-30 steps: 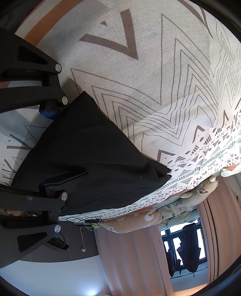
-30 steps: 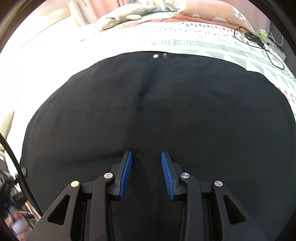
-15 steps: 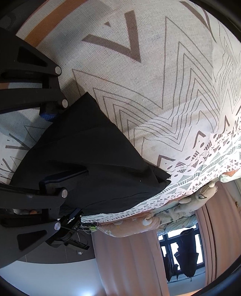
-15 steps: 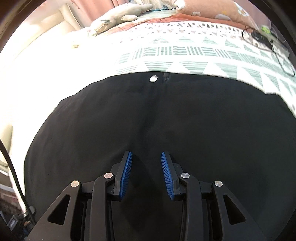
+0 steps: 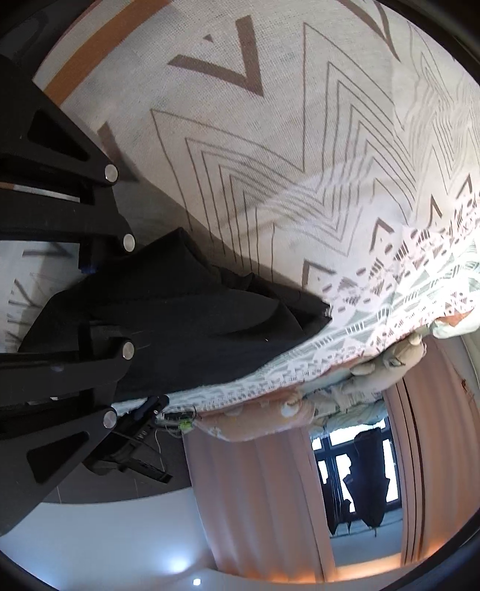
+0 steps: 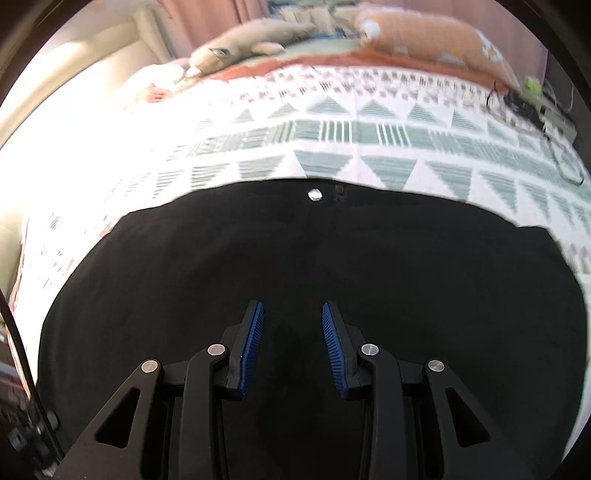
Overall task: Fold large clothes
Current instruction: 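Lift the held jacket edge with the left tool and fold it toward the right tool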
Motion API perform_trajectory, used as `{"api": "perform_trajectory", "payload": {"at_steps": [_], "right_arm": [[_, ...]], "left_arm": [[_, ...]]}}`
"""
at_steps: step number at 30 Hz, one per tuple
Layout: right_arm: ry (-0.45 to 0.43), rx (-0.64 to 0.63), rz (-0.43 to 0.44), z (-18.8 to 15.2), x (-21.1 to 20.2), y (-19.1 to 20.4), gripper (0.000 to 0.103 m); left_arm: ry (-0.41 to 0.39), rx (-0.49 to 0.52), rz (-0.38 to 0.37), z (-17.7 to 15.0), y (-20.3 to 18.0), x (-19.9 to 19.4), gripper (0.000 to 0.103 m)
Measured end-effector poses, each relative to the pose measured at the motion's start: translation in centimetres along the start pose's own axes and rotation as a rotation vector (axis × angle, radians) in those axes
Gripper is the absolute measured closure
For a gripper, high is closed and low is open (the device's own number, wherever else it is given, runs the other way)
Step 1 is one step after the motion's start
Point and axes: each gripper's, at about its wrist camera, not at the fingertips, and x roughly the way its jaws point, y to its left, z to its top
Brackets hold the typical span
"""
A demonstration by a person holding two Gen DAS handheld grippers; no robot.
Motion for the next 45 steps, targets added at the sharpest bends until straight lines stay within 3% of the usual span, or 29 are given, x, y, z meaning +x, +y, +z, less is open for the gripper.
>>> {"api": "perform_trajectory", "payload": {"at_steps": [3,7,12,17,19,21,22,29,32,33,39,45], "right_arm": [[-0.018,-0.005,0.033,-1.1,-3.5,-0.3,0.072],[-0.025,0.042,0.117,-1.6,-7.0,-3.9,0.072],[-0.1,0.072,0.157,-3.5,-13.0,-6.5,0.072],[-0.141,0.106,0.195,-6.6,-15.4,-8.3,0.072],[-0.144,0.125,0.206,-8.3,-16.7,-9.1,0.065],[-0.163,0.139,0.197,-9.8,-17.6,-9.9,0.037],[-0.164,0.147,0.197,-10.5,-18.0,-10.2,0.037],[-0.144,0.217,0.251,-14.6,-17.8,-11.3,0.037],[-0.101,0.237,0.28,-15.8,-16.7,-11.3,0.059],[-0.088,0.245,0.281,-16.3,-16.2,-11.3,0.061],[0.009,0.315,0.306,-19.1,-12.0,-11.5,0.068],[0.005,0.41,0.405,-20.2,-10.0,-13.9,0.068]], "left_arm": [[0.003,0.034,-0.044,0.2,-1.6,-0.5,0.087],[0.004,0.062,-0.124,0.3,-3.5,-0.9,0.088],[0.019,0.109,-0.189,0.3,-6.0,-1.1,0.088],[0.033,0.142,-0.235,0.4,-8.5,-1.0,0.088],[0.043,0.164,-0.252,0.2,-9.9,-0.8,0.088],[0.06,0.188,-0.267,0.1,-11.1,-0.6,0.088],[0.067,0.205,-0.274,0.0,-12.0,-0.4,0.089],[0.107,0.306,-0.3,-1.0,-16.9,0.9,0.089],[0.125,0.323,-0.314,-1.9,-18.1,1.4,0.089],[0.131,0.329,-0.317,-2.2,-18.5,1.5,0.089],[0.17,0.368,-0.331,-3.7,-20.8,2.7,0.089],[0.228,0.425,-0.316,-6.1,-23.5,4.9,0.089]]}}
